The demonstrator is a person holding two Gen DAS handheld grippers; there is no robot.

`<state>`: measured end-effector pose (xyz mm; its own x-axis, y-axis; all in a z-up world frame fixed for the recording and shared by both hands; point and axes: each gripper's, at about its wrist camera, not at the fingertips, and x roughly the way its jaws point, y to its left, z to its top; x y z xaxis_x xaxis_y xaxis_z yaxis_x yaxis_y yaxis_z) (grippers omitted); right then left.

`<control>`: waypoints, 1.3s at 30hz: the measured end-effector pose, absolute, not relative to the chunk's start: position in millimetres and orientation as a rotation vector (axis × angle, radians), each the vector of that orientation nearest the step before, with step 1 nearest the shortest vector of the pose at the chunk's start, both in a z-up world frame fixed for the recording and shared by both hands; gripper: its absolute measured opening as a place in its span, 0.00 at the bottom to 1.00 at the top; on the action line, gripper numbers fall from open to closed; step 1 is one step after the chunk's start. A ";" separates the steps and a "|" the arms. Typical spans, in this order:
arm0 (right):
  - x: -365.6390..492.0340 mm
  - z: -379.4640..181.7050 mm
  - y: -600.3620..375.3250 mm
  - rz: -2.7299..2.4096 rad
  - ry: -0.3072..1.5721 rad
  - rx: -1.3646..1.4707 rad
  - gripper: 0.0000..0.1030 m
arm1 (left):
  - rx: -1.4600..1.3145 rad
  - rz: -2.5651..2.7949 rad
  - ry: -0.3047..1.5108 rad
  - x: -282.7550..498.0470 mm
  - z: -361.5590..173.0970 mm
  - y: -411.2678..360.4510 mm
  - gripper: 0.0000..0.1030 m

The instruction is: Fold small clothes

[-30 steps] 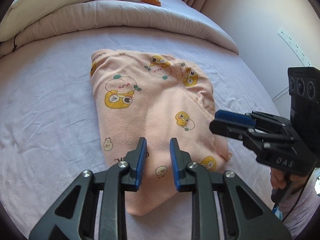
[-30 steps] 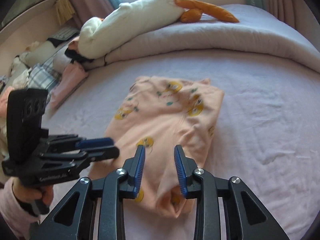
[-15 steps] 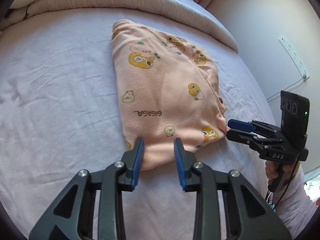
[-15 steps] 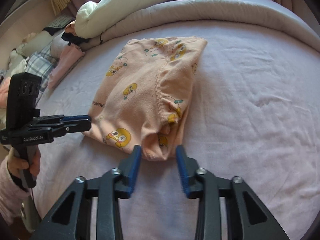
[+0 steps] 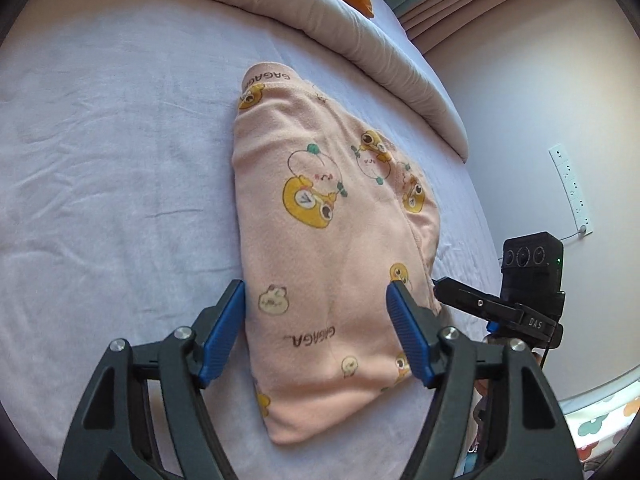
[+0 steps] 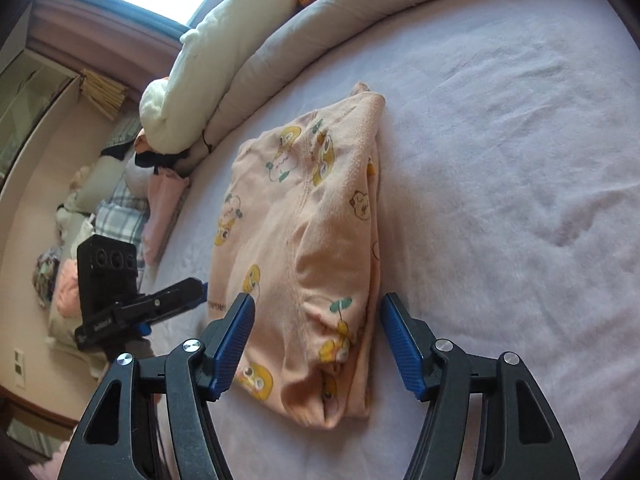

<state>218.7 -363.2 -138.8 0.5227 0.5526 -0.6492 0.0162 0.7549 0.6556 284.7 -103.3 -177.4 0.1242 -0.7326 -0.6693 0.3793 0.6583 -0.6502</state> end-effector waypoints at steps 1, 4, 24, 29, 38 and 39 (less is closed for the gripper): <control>224.0 -140.9 -362.0 0.362 0.982 0.668 0.64 | -0.355 -0.836 1.198 287.4 -179.0 -107.0 0.69; 234.4 -144.8 -359.9 0.385 0.980 0.688 0.64 | -0.351 -0.840 1.206 294.3 -183.8 -114.3 0.69; 252.7 -143.9 -355.3 0.399 0.972 0.679 0.64 | -0.300 -0.837 1.182 304.3 -183.7 -125.7 0.69; 256.0 -144.3 -353.3 0.398 0.968 0.674 0.64 | -0.284 -0.837 1.177 304.1 -182.6 -129.8 0.69; 258.8 -144.6 -351.1 0.395 0.964 0.671 0.64 | -0.285 -0.839 1.172 312.6 -185.1 -132.8 0.69; 258.2 -144.5 -351.1 0.395 0.964 0.670 0.64 | -0.283 -0.839 1.172 313.1 -185.2 -133.2 0.69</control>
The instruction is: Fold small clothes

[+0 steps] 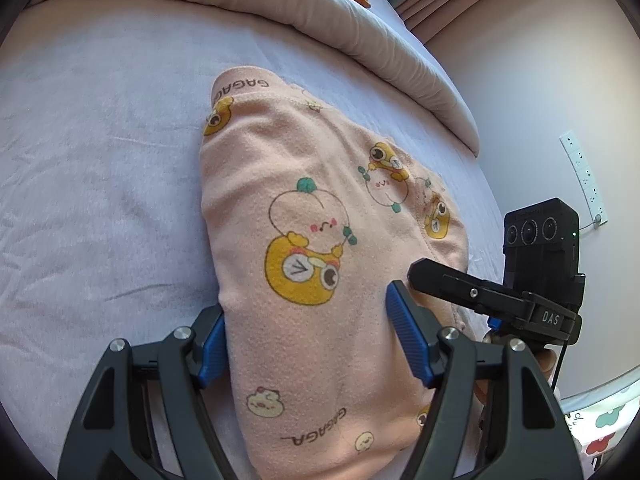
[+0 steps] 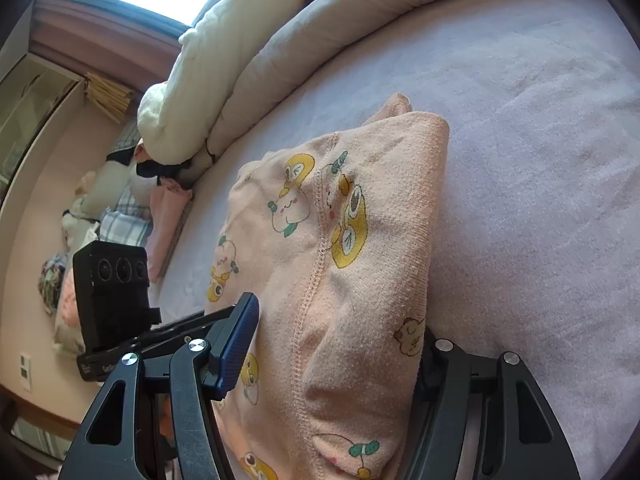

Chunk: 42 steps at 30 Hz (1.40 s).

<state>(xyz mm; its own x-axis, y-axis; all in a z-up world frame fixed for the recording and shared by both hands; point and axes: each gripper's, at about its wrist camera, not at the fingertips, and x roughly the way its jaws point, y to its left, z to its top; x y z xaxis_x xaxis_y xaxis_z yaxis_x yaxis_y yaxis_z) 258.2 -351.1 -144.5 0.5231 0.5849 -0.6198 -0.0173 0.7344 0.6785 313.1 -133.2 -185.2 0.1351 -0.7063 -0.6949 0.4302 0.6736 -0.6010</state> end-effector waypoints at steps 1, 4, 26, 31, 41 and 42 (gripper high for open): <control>258.1 -144.6 -350.9 0.394 0.964 0.670 0.64 | -0.283 -0.839 1.172 314.0 -185.3 -133.7 0.69; 258.4 -144.7 -350.8 0.394 0.965 0.670 0.64 | -0.280 -0.839 1.171 312.8 -185.1 -133.1 0.69; 262.0 -144.7 -348.1 0.379 0.960 0.639 0.61 | -0.213 -0.819 1.149 305.3 -184.4 -143.7 0.69; 262.2 -145.1 -347.9 0.380 0.957 0.639 0.60 | -0.206 -0.817 1.145 304.0 -184.1 -145.5 0.69; 260.8 -146.4 -347.9 0.370 0.957 0.622 0.56 | -0.171 -0.799 1.135 300.1 -183.4 -154.6 0.68; 260.7 -146.4 -347.9 0.368 0.957 0.620 0.56 | -0.165 -0.796 1.132 299.5 -183.3 -155.9 0.67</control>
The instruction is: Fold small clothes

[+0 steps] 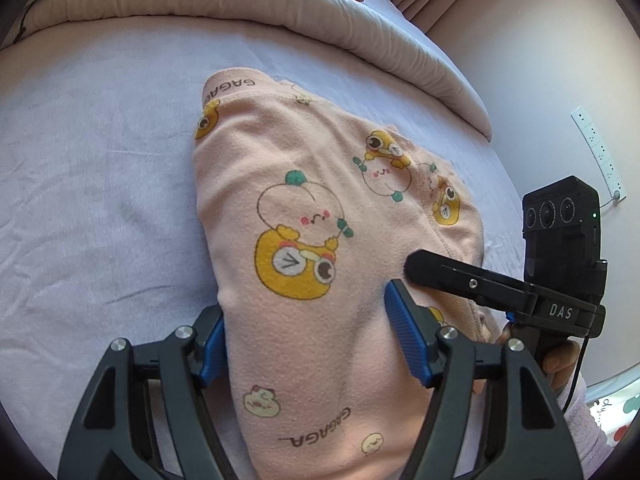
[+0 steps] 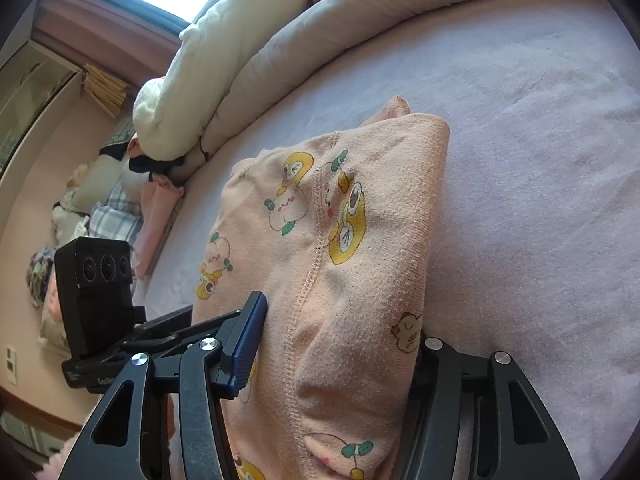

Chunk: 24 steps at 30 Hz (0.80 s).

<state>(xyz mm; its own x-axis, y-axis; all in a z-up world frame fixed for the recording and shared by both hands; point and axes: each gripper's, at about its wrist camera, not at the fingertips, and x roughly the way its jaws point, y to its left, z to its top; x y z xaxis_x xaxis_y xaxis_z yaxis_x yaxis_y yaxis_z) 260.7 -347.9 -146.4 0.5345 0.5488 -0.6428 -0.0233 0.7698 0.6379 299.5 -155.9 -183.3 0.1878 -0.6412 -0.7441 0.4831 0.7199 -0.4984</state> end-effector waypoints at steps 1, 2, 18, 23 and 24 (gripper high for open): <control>260.5 -146.5 -348.0 0.366 0.956 0.618 0.55 | -0.161 -0.793 1.130 299.0 -183.2 -156.6 0.67; 260.4 -146.6 -348.1 0.365 0.955 0.616 0.55 | -0.157 -0.791 1.129 298.6 -183.1 -157.3 0.67; 259.6 -144.7 -342.8 0.333 0.951 0.584 0.51 | -0.116 -0.751 1.114 294.5 -180.1 -161.5 0.61; 257.8 -142.2 -335.8 0.302 0.946 0.538 0.49 | -0.089 -0.737 1.104 291.8 -177.9 -162.3 0.58; 257.4 -141.8 -334.7 0.297 0.943 0.529 0.49 | -0.089 -0.737 1.104 292.2 -177.9 -162.0 0.57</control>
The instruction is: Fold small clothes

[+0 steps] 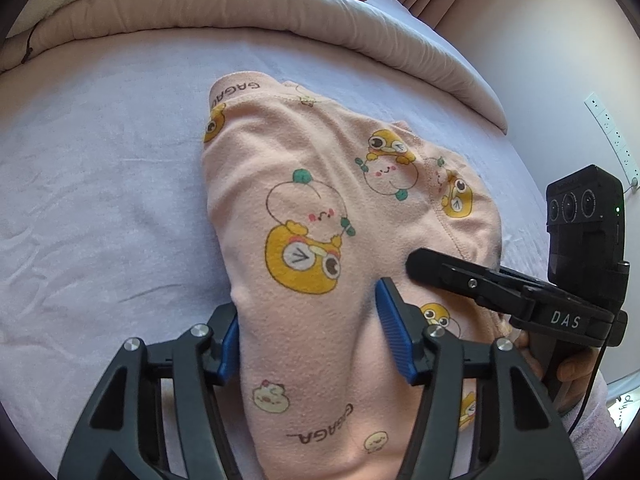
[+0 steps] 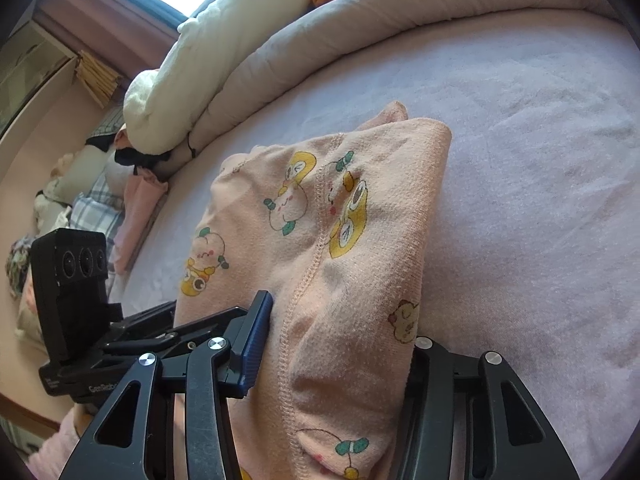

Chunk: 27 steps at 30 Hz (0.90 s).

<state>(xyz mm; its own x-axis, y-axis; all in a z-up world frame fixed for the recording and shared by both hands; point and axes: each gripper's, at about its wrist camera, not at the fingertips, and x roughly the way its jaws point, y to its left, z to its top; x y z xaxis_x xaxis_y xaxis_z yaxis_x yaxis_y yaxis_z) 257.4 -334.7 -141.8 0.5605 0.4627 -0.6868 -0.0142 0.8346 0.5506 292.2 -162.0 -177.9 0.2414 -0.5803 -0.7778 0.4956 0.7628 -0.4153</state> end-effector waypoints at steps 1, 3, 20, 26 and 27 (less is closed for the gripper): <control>256.8 -141.5 -334.0 0.292 0.939 0.525 0.48 | -0.092 -0.736 1.105 292.8 -178.0 -161.4 0.56; 256.6 -141.6 -333.5 0.284 0.932 0.521 0.48 | -0.096 -0.734 1.105 293.0 -178.5 -160.5 0.55; 255.6 -136.0 -322.4 0.246 0.924 0.435 0.45 | -0.067 -0.716 1.089 289.5 -177.9 -161.9 0.54; 253.6 -131.9 -309.4 0.210 0.915 0.363 0.41 | -0.053 -0.696 1.081 286.6 -176.4 -164.7 0.52; 253.7 -131.3 -307.1 0.204 0.914 0.351 0.41 | -0.049 -0.691 1.080 285.8 -176.0 -165.2 0.51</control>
<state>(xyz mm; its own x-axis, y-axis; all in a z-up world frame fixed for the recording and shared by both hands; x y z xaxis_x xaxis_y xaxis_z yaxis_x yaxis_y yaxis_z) 253.7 -307.1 -131.3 0.5966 0.3195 -0.7362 -0.0245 0.9242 0.3812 285.8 -165.2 -176.0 0.2848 -0.5400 -0.7920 0.4935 0.7909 -0.3617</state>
